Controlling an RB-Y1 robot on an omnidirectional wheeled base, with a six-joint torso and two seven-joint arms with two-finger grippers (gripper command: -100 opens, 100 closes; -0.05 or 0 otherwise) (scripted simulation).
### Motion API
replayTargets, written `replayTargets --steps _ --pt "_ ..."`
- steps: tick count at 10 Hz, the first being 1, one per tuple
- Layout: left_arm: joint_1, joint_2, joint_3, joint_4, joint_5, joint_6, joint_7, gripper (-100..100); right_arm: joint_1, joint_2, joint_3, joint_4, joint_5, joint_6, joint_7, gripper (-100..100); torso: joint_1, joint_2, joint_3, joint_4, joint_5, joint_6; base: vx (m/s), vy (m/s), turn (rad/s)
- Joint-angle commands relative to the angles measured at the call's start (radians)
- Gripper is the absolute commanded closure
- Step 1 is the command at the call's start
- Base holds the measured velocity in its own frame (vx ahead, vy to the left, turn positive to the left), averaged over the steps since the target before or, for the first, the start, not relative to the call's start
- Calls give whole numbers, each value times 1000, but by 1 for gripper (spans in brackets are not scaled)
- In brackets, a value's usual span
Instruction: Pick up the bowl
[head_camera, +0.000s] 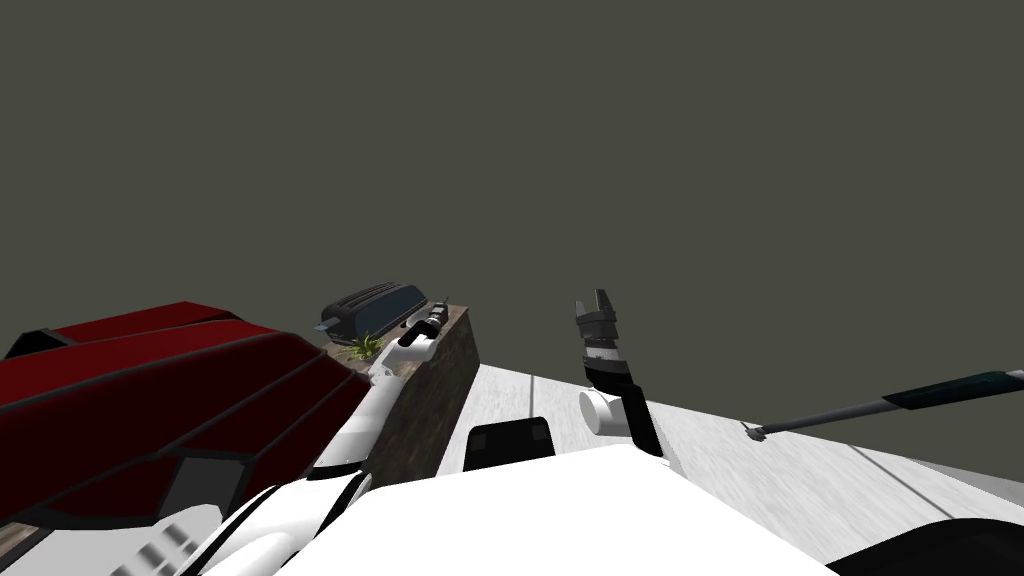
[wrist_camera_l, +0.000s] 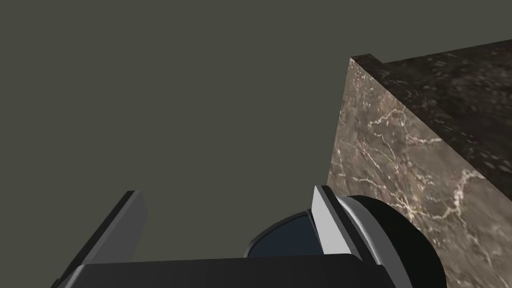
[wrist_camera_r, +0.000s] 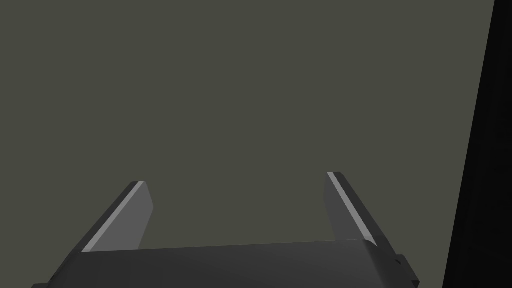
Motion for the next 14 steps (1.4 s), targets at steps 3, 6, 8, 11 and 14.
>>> replayTargets --steps 3,6,8,11,14 --pt "-99 34 13 110 20 104 28 -100 0 0 0 0 0 0 0 0 0 0 0 0 0 0 -23 -16 -3" --pt "-159 52 19 201 31 176 41 -100 0 0 0 0 0 0 0 0 -1 0 0 0 0 0 -20 -16 -3" --pt "-209 69 25 253 42 233 55 -100 0 0 0 0 0 0 0 0 -1 0 0 0 0 0 -21 -22 -1" --pt "-257 86 32 321 53 286 69 -100 0 0 0 0 0 0 0 0 0 -1 0 0 0 0 -10 -10 -2" --pt "-349 117 45 418 74 379 96 -100 0 0 0 0 0 0 0 0 0 -1 -1 0 0 0 -9 -14 -2"
